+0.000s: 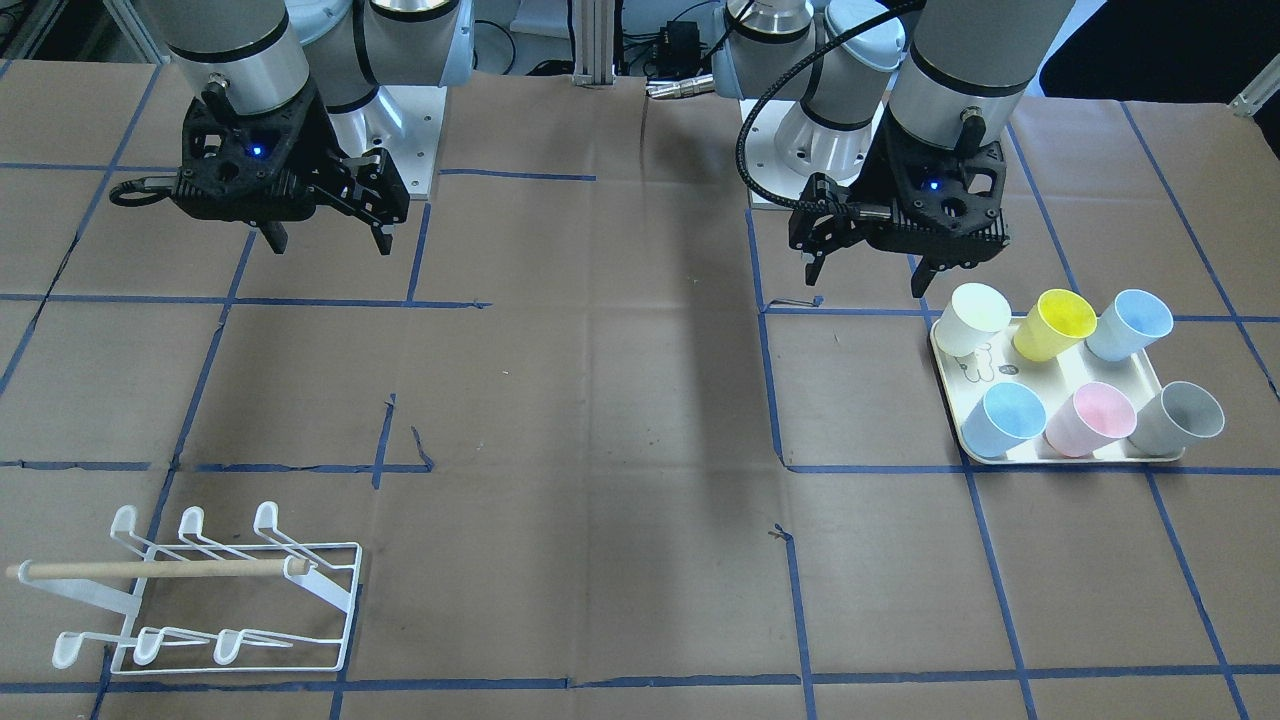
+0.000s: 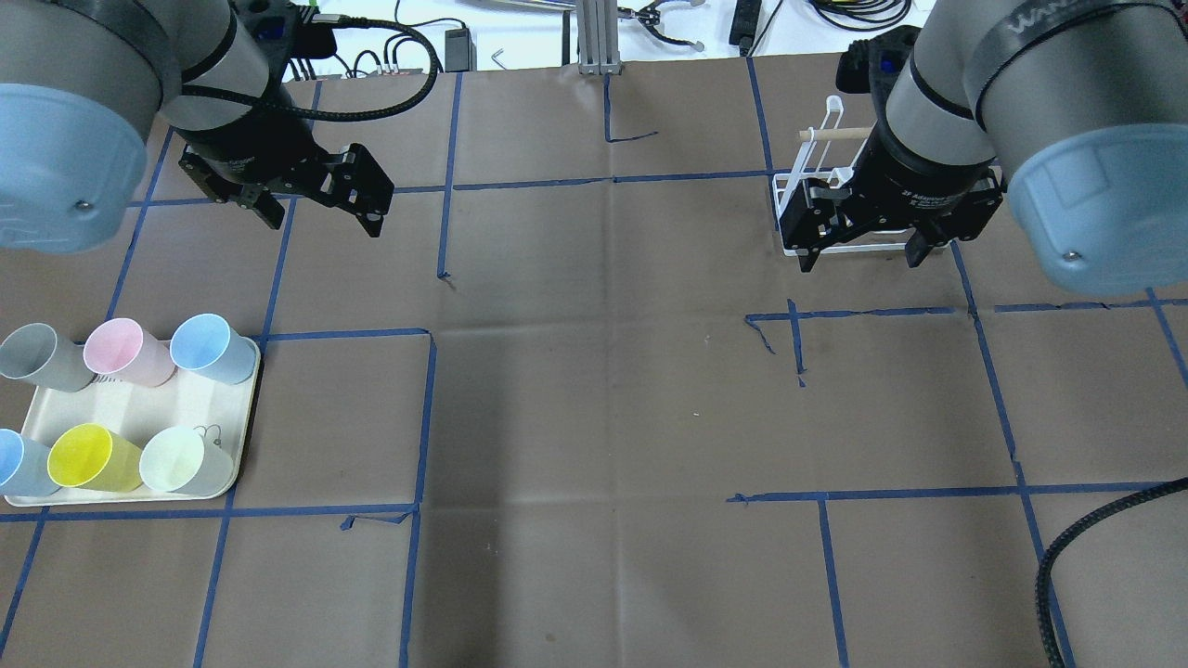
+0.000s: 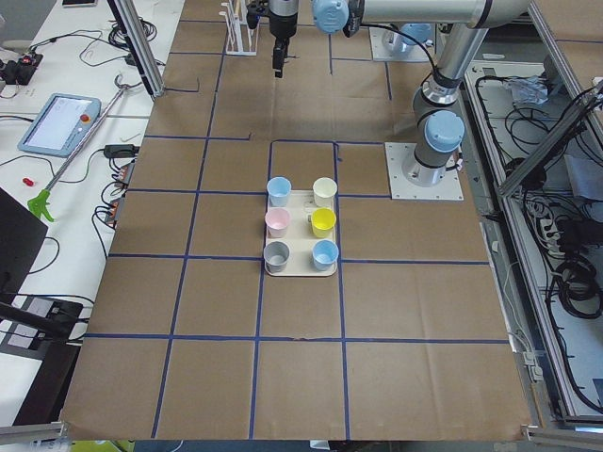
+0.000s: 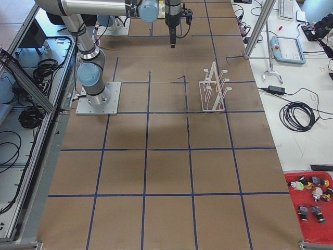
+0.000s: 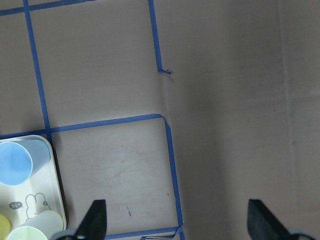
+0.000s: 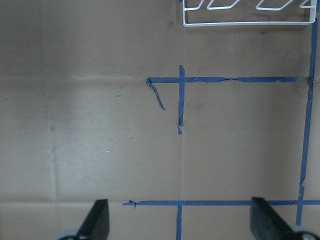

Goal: Transfer IKEA cup to right arm and place on rack

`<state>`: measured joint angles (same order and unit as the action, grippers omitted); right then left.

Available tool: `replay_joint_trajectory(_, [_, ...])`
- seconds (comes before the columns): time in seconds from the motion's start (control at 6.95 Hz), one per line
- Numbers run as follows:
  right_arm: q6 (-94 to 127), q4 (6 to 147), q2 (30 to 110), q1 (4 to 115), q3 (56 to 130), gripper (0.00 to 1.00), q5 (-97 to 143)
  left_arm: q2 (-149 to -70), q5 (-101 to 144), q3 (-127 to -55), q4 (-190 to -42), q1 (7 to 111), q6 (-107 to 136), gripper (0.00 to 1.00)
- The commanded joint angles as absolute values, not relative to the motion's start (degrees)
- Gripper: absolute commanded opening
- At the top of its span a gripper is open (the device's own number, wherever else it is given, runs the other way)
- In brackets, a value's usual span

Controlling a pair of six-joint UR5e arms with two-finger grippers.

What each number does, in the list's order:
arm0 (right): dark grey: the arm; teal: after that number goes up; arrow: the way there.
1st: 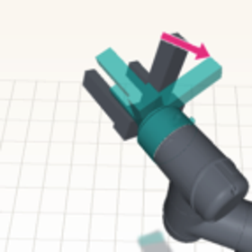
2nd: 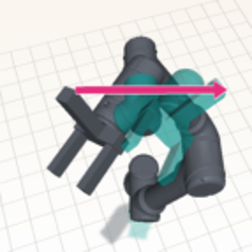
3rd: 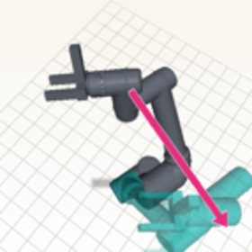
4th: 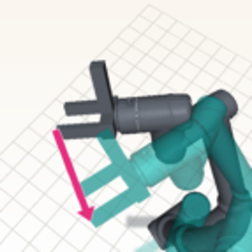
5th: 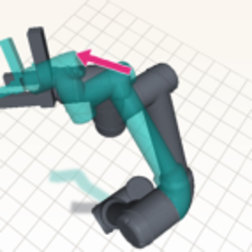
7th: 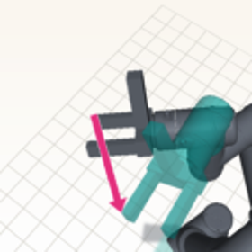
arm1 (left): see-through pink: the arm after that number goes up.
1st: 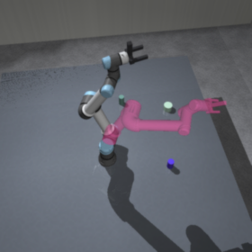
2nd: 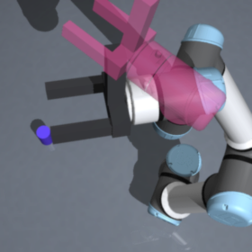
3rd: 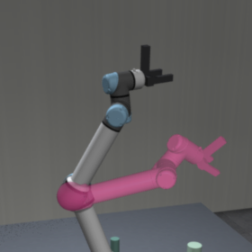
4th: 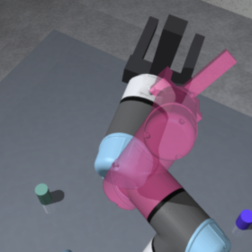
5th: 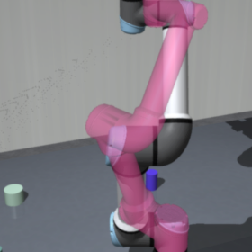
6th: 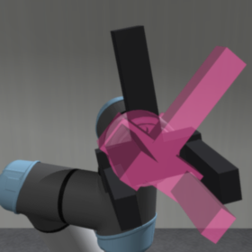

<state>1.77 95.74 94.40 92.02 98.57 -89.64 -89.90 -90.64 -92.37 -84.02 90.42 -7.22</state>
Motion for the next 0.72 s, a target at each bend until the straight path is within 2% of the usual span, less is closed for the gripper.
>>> replay_joint_trajectory(0.0, [1.85,95.71,94.31,92.02,98.61,1.0,-89.56,-89.48,-90.7,-92.98,-84.02,89.83,-7.21,1.0])
replay_joint_trajectory(0.58, [1.76,95.89,94.22,92.02,98.61,1.0,-89.47,-89.21,-90.61,-93.87,-83.85,79.04,-11.4,1.0])
